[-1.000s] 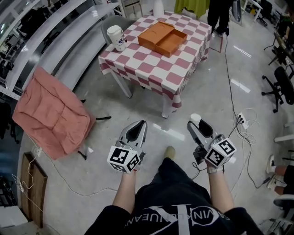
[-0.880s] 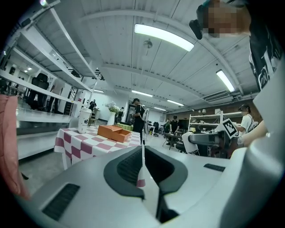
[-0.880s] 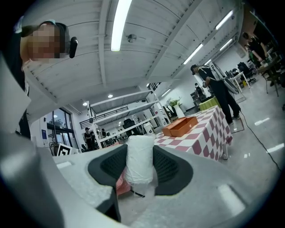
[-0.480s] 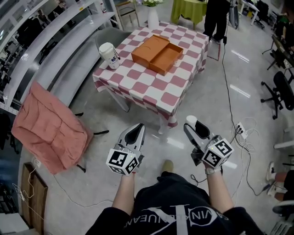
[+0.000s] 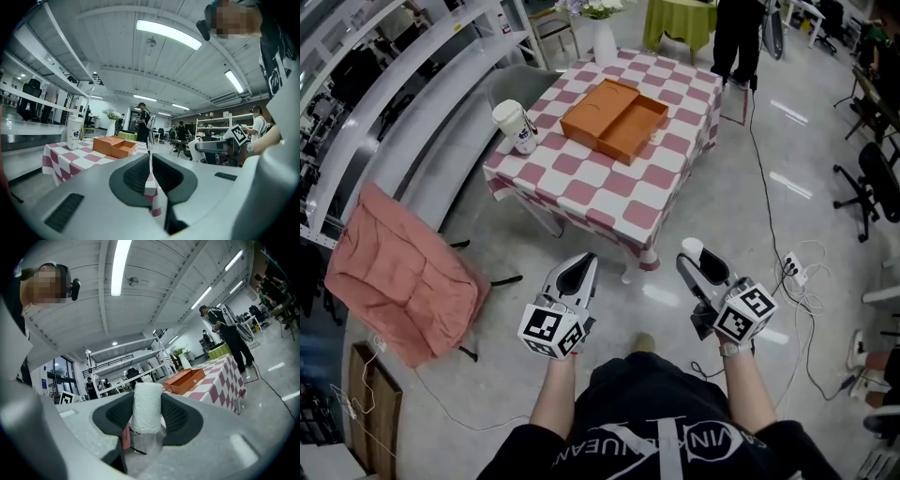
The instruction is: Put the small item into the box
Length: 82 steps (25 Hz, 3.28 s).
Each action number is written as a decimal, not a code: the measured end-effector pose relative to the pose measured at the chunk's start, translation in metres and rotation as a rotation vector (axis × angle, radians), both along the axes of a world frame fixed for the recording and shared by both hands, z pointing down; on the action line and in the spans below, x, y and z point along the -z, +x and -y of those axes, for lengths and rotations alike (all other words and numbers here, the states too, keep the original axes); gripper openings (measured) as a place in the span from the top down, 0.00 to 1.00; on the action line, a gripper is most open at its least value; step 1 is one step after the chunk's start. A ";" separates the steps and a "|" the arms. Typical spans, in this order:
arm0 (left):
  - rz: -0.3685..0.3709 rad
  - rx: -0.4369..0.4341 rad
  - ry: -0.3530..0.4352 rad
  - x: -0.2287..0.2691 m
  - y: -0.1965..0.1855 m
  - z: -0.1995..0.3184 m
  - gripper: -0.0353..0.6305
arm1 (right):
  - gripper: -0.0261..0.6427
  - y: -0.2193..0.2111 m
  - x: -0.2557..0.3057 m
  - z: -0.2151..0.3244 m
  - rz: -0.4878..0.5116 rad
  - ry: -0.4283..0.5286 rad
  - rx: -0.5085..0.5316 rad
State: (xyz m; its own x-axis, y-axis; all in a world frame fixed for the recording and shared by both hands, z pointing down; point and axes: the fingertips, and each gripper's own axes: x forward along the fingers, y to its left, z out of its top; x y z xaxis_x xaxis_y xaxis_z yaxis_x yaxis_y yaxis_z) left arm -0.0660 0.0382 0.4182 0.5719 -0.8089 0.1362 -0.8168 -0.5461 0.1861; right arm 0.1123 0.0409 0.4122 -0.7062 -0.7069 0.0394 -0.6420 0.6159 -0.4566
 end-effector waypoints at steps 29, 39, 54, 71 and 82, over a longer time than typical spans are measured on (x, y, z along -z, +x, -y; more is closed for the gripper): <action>-0.032 0.028 -0.063 -0.022 -0.009 0.038 0.91 | 0.69 -0.022 -0.023 0.041 0.023 -0.070 0.054; -0.039 -0.042 -0.079 -0.027 0.020 0.098 0.91 | 0.69 -0.003 -0.026 0.093 0.021 -0.090 0.019; -0.048 -0.123 -0.074 -0.024 0.032 0.193 0.91 | 0.69 -0.013 -0.024 0.169 -0.002 -0.113 -0.001; -0.080 -0.171 -0.086 -0.037 0.034 0.254 0.91 | 0.69 -0.032 -0.027 0.226 -0.020 -0.117 -0.004; -0.088 -0.105 -0.102 -0.041 0.022 0.291 0.91 | 0.69 -0.058 -0.032 0.275 -0.035 -0.137 0.103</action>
State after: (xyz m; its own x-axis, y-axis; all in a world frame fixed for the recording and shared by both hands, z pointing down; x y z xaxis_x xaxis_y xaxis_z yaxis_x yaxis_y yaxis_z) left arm -0.0436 -0.2526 0.4588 0.6659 -0.7285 0.1608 -0.7344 -0.6022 0.3131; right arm 0.0547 -0.2338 0.4441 -0.7713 -0.6171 0.1561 -0.5956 0.6131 -0.5191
